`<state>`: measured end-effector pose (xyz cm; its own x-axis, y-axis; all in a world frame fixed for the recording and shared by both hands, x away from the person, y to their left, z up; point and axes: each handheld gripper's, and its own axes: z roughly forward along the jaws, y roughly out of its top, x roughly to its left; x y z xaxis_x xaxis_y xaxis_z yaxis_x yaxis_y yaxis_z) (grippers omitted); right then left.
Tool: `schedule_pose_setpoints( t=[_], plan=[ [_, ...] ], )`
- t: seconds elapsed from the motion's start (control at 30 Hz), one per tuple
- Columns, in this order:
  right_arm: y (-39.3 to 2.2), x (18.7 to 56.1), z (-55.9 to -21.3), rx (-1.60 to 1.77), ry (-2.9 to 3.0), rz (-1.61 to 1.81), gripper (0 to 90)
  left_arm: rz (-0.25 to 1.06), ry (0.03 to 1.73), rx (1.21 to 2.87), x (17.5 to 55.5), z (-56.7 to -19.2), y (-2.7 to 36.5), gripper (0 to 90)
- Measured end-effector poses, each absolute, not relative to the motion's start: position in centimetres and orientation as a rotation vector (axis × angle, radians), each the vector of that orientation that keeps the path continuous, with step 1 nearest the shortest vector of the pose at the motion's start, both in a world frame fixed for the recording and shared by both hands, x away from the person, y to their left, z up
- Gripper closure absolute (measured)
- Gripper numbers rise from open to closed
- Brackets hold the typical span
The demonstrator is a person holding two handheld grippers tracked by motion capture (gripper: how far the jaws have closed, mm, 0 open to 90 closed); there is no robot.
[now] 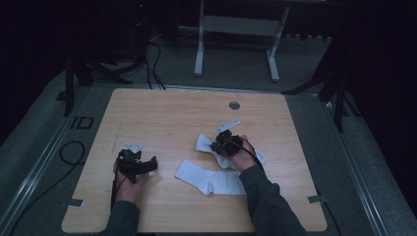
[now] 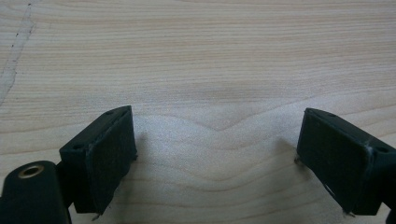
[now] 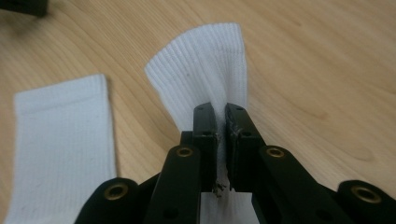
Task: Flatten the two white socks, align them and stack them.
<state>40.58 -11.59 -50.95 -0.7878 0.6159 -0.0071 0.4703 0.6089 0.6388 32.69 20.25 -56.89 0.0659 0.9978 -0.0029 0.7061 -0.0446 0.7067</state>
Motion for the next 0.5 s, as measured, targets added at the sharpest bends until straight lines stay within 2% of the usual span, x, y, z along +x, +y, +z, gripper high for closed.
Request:
schedule_pose_setpoints(
  t=[0.5],
  plan=[
    [-14.7,38.0,-44.6,0.825,2.496,1.139,83.5,0.697,1.695,1.808,32.7,-56.9,20.3,11.5]
  ],
)
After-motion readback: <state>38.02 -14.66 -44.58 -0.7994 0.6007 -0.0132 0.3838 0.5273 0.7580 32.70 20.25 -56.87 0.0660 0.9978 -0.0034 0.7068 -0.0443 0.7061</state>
